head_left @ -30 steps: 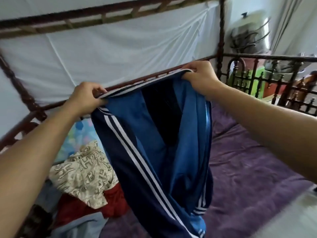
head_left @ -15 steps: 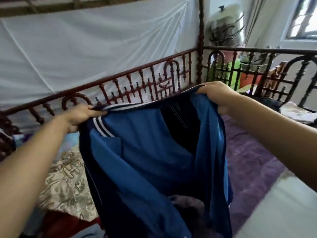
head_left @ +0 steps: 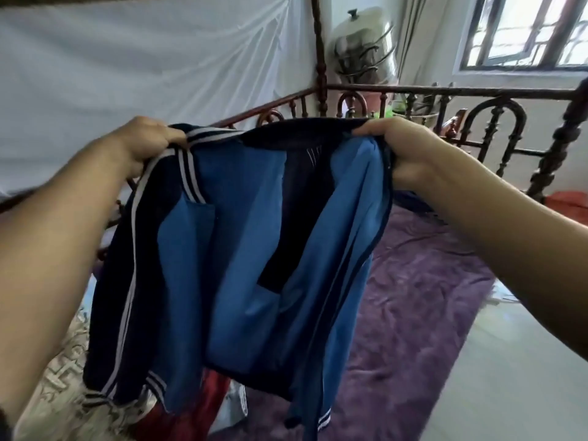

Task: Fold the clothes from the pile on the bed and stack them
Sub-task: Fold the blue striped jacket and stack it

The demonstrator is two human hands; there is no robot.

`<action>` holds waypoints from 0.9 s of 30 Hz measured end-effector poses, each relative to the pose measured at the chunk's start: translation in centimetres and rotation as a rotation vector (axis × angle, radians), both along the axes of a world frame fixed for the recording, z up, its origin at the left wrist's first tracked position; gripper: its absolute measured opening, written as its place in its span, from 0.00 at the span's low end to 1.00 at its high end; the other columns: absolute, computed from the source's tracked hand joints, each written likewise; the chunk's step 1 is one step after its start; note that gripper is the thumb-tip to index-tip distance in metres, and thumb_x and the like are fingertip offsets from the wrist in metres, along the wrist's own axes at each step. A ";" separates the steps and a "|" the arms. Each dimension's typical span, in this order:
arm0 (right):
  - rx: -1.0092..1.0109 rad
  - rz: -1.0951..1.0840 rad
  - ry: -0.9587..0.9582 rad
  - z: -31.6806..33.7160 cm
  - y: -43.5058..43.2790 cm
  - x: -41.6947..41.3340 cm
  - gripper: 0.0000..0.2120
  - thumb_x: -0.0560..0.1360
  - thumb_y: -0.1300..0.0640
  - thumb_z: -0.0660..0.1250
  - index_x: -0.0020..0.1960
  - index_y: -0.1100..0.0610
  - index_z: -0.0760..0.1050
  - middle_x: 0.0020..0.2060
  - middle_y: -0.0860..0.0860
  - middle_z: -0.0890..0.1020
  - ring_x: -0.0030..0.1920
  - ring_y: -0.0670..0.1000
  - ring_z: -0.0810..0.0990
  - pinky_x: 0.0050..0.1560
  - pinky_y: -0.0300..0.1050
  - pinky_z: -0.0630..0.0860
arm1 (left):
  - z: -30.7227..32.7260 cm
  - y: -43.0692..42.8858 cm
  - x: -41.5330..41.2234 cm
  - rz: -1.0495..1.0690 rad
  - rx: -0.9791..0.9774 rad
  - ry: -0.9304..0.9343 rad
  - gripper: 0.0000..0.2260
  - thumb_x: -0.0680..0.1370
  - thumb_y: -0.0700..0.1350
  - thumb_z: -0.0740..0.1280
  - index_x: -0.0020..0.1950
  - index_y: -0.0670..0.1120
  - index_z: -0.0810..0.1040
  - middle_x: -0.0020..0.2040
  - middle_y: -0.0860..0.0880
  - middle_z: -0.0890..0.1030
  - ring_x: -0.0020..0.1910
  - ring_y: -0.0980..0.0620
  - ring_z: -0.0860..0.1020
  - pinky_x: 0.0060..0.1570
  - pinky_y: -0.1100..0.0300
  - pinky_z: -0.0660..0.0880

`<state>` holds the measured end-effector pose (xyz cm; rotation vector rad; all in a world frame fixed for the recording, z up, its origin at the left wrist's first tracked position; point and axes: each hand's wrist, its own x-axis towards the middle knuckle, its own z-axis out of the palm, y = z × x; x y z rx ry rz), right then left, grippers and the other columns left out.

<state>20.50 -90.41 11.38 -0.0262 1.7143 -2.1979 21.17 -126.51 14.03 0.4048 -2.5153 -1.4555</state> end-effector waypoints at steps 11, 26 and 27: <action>0.277 -0.307 -0.203 -23.7 12.6 -13.4 0.09 0.71 0.63 0.70 0.32 0.58 0.81 0.29 0.55 0.81 0.26 0.50 0.79 0.27 0.40 0.76 | -22.2 15.2 -18.7 -0.056 -0.503 -0.245 0.02 0.72 0.42 0.73 0.40 0.47 0.81 0.42 0.41 0.82 0.47 0.42 0.79 0.40 0.57 0.69; 0.556 -0.655 -0.511 -47.0 38.7 -48.3 0.03 0.73 0.55 0.71 0.43 0.54 0.82 0.35 0.49 0.81 0.35 0.49 0.78 0.39 0.42 0.74 | -42.4 45.8 -55.6 -0.200 -0.509 -0.407 0.03 0.73 0.43 0.67 0.42 0.49 0.81 0.46 0.43 0.82 0.49 0.40 0.78 0.40 0.56 0.69; 0.588 -0.668 -0.511 -48.0 40.0 -49.8 0.03 0.73 0.55 0.71 0.45 0.54 0.82 0.37 0.49 0.81 0.37 0.49 0.78 0.41 0.41 0.73 | -43.5 47.1 -57.1 -0.219 -0.481 -0.412 0.03 0.73 0.43 0.68 0.43 0.48 0.82 0.47 0.43 0.82 0.49 0.40 0.78 0.41 0.56 0.70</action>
